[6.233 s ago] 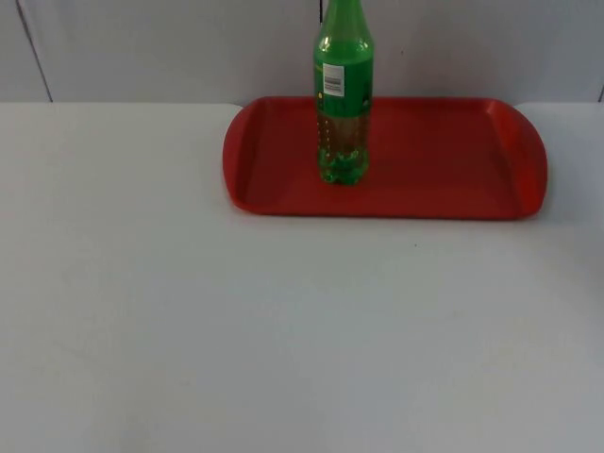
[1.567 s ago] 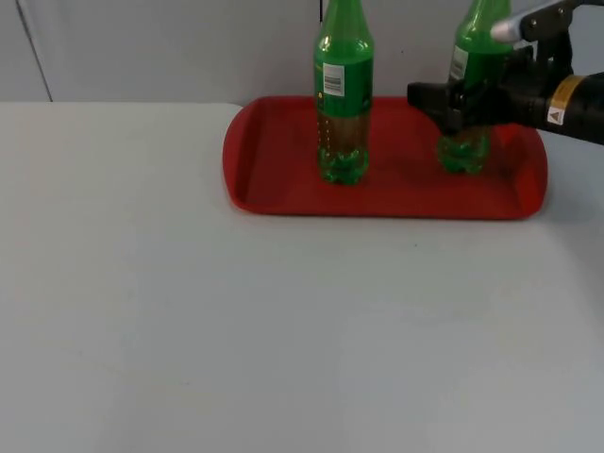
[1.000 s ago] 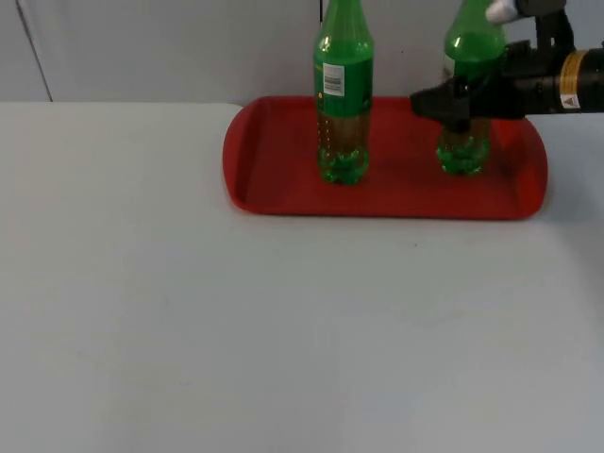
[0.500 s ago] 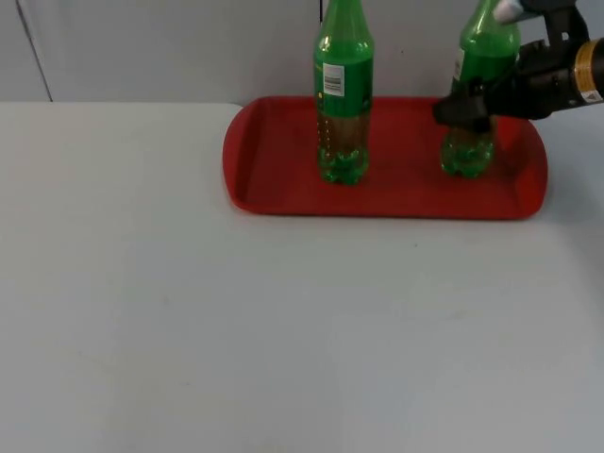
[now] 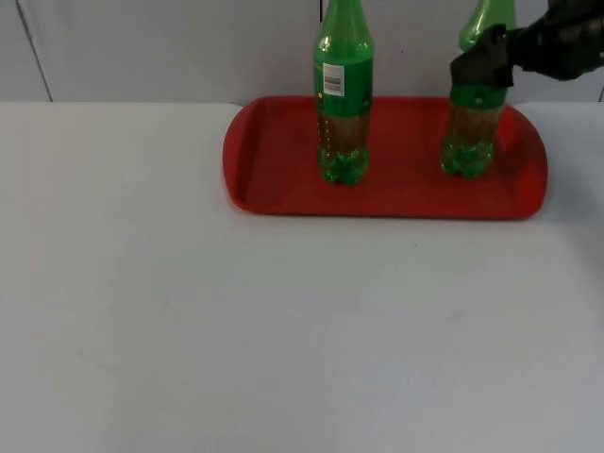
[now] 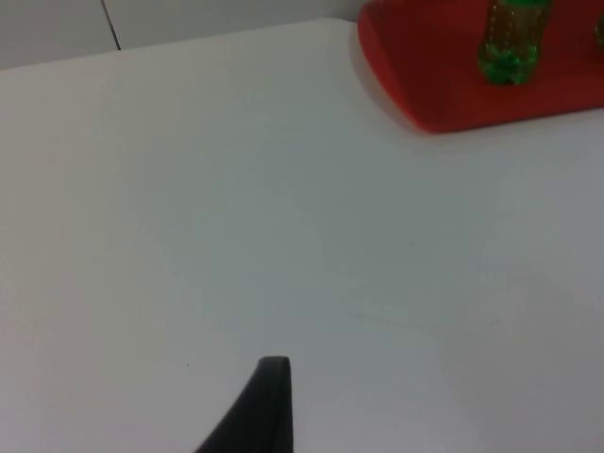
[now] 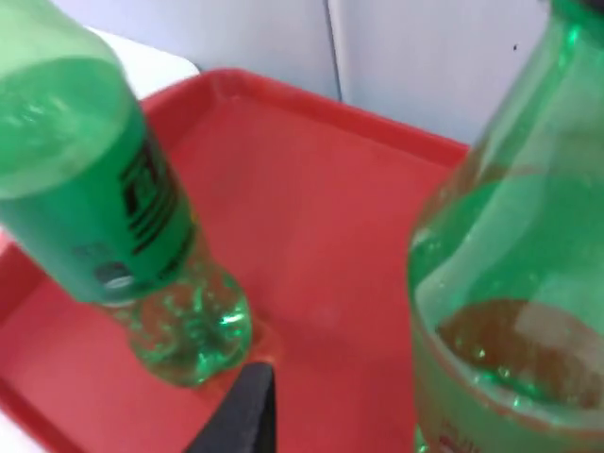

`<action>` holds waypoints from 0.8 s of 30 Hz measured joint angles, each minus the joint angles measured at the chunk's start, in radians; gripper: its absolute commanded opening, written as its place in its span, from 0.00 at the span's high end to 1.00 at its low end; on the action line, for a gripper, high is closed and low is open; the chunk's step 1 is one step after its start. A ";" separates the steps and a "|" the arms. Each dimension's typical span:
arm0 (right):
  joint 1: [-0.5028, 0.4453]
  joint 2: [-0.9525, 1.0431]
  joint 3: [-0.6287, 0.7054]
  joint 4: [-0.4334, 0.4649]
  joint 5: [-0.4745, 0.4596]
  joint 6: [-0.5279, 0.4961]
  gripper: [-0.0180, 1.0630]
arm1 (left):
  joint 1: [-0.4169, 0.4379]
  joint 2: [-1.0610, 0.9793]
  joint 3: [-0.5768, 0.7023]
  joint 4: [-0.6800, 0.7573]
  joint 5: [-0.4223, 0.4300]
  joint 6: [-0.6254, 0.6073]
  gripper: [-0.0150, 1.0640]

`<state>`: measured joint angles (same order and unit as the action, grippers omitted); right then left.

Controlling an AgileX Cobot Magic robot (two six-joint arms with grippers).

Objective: Place the bottle upright on the tray.

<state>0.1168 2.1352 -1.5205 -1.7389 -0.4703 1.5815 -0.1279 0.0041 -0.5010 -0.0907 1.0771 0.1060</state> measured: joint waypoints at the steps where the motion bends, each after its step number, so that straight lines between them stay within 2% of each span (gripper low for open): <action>1: 0.000 -0.017 0.019 0.000 0.000 0.000 0.01 | 0.000 0.000 0.000 0.000 0.000 0.000 0.01; 9: 0.000 -0.208 0.168 -0.002 0.000 -0.015 0.01 | 0.000 0.000 0.000 0.000 0.000 0.000 0.01; 16: 0.000 -0.455 0.290 -0.002 0.000 -0.143 0.01 | 0.000 0.000 0.000 0.000 0.000 0.000 0.01; 22: 0.000 -0.617 0.340 -0.002 0.000 -0.071 0.01 | 0.000 0.000 0.000 0.000 0.000 0.000 0.01; 24: 0.000 -0.663 0.347 -0.002 0.000 -0.003 0.01 | 0.000 0.000 0.000 0.000 0.000 0.000 0.01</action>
<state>0.1168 1.4723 -1.1734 -1.7410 -0.4699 1.5785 -0.1279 0.0041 -0.5010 -0.0907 1.0771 0.1060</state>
